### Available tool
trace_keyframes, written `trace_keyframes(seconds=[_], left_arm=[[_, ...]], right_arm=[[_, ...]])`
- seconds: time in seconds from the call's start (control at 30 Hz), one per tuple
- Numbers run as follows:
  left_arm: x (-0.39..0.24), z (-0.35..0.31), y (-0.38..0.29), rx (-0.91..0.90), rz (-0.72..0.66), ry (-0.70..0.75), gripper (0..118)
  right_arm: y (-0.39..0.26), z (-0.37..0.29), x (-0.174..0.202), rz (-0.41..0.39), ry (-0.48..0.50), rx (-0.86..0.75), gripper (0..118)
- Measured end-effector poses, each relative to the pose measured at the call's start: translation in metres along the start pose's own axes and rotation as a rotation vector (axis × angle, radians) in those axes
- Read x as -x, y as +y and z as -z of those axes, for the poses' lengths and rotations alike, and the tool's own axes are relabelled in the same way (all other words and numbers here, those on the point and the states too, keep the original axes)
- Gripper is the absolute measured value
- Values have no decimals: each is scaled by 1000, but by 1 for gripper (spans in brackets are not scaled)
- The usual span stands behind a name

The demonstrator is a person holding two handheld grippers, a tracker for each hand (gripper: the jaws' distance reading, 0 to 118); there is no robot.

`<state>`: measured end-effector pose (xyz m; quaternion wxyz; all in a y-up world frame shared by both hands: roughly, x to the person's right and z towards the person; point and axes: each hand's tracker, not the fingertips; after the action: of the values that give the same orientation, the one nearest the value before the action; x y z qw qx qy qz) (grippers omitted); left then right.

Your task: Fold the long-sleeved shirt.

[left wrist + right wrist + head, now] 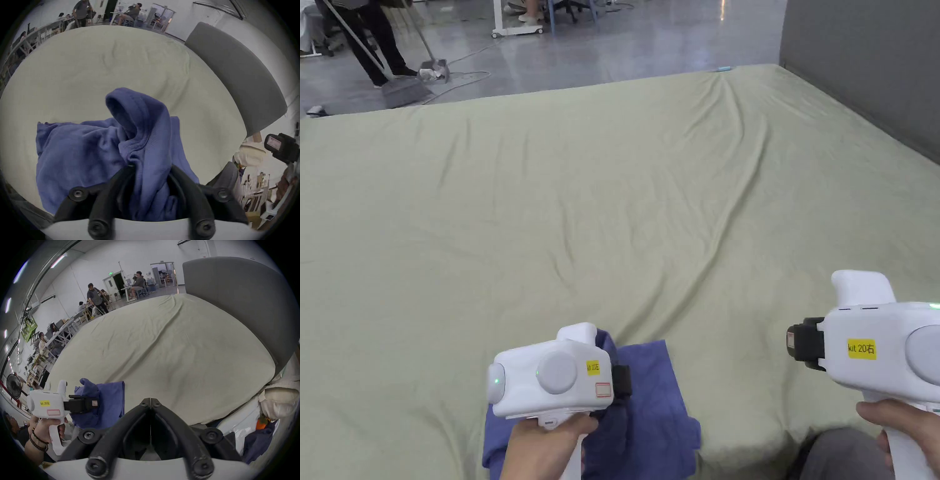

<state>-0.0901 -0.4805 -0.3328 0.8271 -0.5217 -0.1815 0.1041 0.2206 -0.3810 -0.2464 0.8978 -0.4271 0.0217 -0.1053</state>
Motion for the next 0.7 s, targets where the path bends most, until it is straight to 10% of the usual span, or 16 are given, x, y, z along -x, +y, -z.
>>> trace_keyframes(seconds=[0.1, 0.3, 0.37, 0.43, 0.7], left_arm=[[6, -17, 3, 10, -37, -159, 89], [18, -88, 15, -196, -7, -150, 93], [31, -103, 13, -244, -41, -131, 76], [37, -105, 9, -256, -4, -24, 0], [9, -17, -51, -339, 185, 217, 0]], right_arm=[[-1, 2, 2, -4, 6, 11, 0], [0, 4, 11, -15, 29, 12, 0], [0, 4, 14, -14, 50, 11, 0], [-1, 5, 18, -21, 61, 13, 0], [-2, 2, 24, -38, 75, 12, 0]])
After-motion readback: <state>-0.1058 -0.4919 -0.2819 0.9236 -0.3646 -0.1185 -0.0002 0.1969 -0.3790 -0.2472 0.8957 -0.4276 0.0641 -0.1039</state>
